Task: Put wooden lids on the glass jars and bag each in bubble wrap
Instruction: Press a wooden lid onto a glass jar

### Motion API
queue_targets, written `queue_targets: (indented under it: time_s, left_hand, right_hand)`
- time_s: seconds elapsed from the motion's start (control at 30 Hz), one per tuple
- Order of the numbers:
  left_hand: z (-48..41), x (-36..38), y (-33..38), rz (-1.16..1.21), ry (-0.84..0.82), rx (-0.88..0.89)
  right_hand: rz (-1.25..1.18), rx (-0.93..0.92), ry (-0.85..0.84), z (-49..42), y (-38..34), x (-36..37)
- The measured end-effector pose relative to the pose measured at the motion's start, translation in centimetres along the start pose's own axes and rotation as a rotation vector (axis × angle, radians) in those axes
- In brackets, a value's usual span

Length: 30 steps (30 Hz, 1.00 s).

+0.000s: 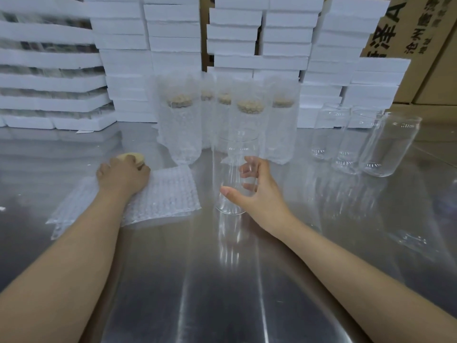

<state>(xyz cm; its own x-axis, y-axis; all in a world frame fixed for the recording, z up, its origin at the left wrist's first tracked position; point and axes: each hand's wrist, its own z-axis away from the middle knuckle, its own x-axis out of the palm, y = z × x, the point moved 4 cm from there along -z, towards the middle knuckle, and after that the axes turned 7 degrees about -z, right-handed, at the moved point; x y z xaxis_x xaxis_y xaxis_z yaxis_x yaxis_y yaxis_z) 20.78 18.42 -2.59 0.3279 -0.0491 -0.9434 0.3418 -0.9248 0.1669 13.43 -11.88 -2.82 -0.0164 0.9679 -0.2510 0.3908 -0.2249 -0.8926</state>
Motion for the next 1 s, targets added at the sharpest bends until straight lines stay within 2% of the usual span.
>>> queue_targets:
  time_s: [0.13,0.3,0.4,0.5,0.57,0.63,0.7,0.73,0.77,0.83,1.0]
  left_hand:
    - [-0.2,0.1,0.2,0.099,-0.021,-0.004]
    - [-0.1,0.1,0.7,0.113,-0.037,-0.074]
    - [0.3,-0.9,0.5,0.196,0.082,-0.074]
    - [1.2,-3.7,0.8,0.464,0.341,-0.061]
    - [1.9,-5.9,1.8,0.876,0.372,-0.091]
    - [2.8,-7.7,3.4,1.430,0.197,-0.141]
    - [3.7,-8.3,5.2,1.969,-0.145,-0.198]
    - [4.5,-8.4,6.1,2.140,-0.331,-0.183]
    - [5.4,-8.6,7.0,2.212,-0.473,-0.136]
    - [7.1,-8.9,8.5,2.195,-0.621,-0.033]
    - [8.8,-9.6,10.6,2.140,-0.654,0.028]
  right_hand:
    - [0.021,-0.009,-0.010,-0.1,-0.1,0.0]
    - [0.031,-0.017,-0.025,-0.1,0.0,0.0]
    - [0.032,-0.020,-0.028,-0.2,-0.1,0.1]
    - [0.037,-0.020,-0.024,-0.3,0.0,-0.1]
    - [0.034,-0.018,-0.026,-0.3,0.0,-0.2]
    - [0.020,-0.024,-0.024,-0.3,0.0,-0.2]
    - [0.018,-0.050,-0.001,-0.1,-0.3,-0.3]
    - [0.034,-0.075,0.021,-0.1,-0.5,-0.4]
    - [0.067,-0.110,0.049,0.0,-0.8,-0.6]
    - [0.152,-0.190,0.098,0.1,-1.3,-0.9]
    - [0.170,-0.226,0.160,0.4,-1.4,-1.4]
